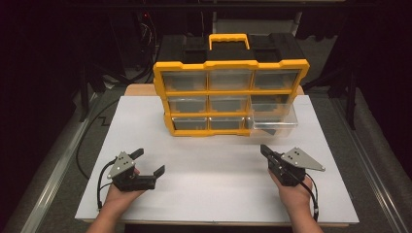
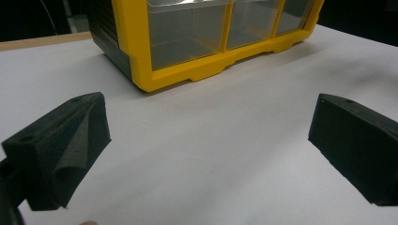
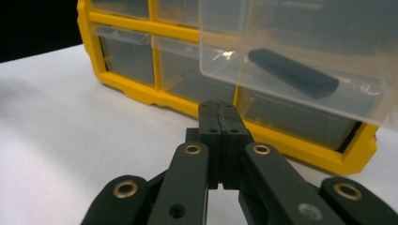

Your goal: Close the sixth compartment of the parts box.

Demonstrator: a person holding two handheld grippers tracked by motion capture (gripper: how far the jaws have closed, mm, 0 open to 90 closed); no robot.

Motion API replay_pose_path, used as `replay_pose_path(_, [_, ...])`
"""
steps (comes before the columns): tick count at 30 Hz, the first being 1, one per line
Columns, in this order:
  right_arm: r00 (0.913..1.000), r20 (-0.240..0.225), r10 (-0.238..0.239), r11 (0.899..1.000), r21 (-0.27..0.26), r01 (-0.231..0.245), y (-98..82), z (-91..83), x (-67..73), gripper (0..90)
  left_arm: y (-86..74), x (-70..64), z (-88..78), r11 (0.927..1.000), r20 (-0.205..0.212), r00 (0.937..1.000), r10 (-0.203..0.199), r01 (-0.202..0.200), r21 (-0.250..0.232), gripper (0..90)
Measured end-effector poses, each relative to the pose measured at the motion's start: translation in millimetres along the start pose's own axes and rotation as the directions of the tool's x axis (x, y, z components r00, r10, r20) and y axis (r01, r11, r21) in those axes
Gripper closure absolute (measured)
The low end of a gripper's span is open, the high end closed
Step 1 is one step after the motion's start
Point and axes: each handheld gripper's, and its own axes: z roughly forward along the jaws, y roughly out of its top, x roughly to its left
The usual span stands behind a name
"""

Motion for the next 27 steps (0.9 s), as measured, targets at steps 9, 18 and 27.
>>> replay_pose_path(9, [0.9996, 0.029, -0.005, 1.0, -0.025, 0.006, 11.4, 0.6, -5.2, 90.0, 0.1, -0.5, -0.4, 1.0, 0.002, 1.0, 0.002, -0.002, -0.001, 0.3])
replay_pose_path(18, [0.9984, 0.053, -0.017, 0.999, -0.046, 0.019, 25.1, -3.6, -11.8, 90.0, 0.1, 0.0, -0.6, 1.0, 0.002, 1.0, 0.0, 0.0, -0.004, 0.3])
replay_pose_path(27, [0.9968, 0.076, -0.027, 0.997, -0.068, 0.032, 36.0, -9.6, -15.4, 90.0, 0.2, 0.1, -0.8, 1.0, 0.004, 1.0, 0.001, -0.001, -0.005, 0.3])
